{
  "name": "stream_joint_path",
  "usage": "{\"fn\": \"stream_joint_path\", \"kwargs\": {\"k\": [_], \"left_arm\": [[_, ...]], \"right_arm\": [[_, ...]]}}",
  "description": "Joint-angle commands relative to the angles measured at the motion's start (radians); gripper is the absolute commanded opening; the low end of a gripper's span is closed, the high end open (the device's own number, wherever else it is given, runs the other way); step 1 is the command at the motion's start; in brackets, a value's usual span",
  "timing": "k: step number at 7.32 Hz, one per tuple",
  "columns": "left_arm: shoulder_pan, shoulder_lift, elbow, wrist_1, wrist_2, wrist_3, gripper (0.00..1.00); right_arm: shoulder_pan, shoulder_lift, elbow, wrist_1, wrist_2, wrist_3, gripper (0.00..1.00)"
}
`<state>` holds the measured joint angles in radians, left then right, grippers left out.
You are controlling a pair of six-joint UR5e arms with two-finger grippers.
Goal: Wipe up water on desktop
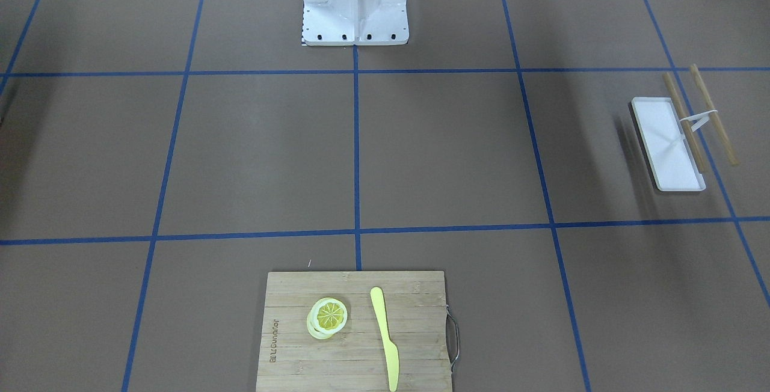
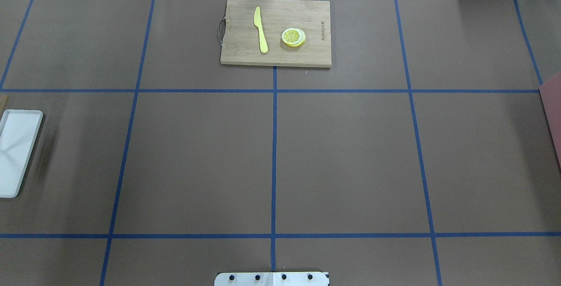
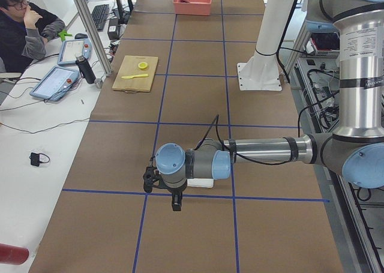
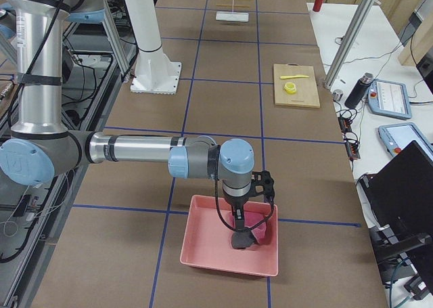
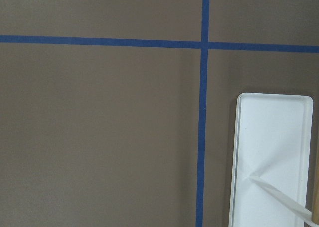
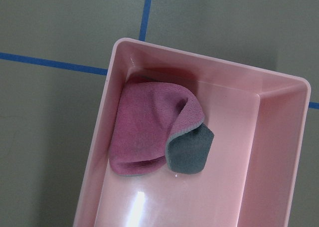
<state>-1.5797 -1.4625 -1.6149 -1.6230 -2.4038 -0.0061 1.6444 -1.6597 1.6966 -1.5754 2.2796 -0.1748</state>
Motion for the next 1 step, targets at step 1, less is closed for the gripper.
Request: {"fn": "stream_joint_path", "kwargs": {"k": [1], "left_arm": [[0.001, -0.001, 0.000, 0.000, 0.000, -0.002, 0.98]], "right_arm": [[0.000, 0.000, 0.000, 0.000, 0.000, 0.003, 1.00]]}}
